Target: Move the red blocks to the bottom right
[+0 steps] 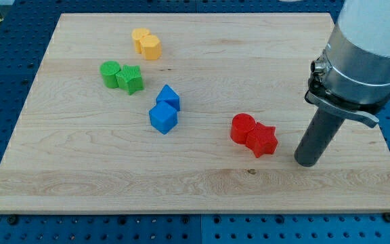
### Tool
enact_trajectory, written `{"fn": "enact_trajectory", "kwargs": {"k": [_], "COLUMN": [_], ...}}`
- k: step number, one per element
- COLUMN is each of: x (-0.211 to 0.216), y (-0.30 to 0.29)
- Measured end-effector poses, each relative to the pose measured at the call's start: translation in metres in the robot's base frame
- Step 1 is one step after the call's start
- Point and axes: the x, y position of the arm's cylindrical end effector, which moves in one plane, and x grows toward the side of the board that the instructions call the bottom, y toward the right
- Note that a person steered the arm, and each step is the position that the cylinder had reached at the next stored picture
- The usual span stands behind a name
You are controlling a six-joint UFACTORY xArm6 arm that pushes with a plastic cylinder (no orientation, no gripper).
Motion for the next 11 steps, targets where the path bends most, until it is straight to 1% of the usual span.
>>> {"fn": "enact_trajectory", "kwargs": {"k": [1, 2, 3, 4, 5, 6, 7, 9, 10, 11], "x": [0.001, 0.023, 0.028, 0.006, -0.003, -0.019, -0.054, -0.058, -0.058, -0.058], "y": [0.000, -0.033, -0.073, -0.114, -0.137, -0.136, -0.128, -0.111, -0.089, -0.079]}}
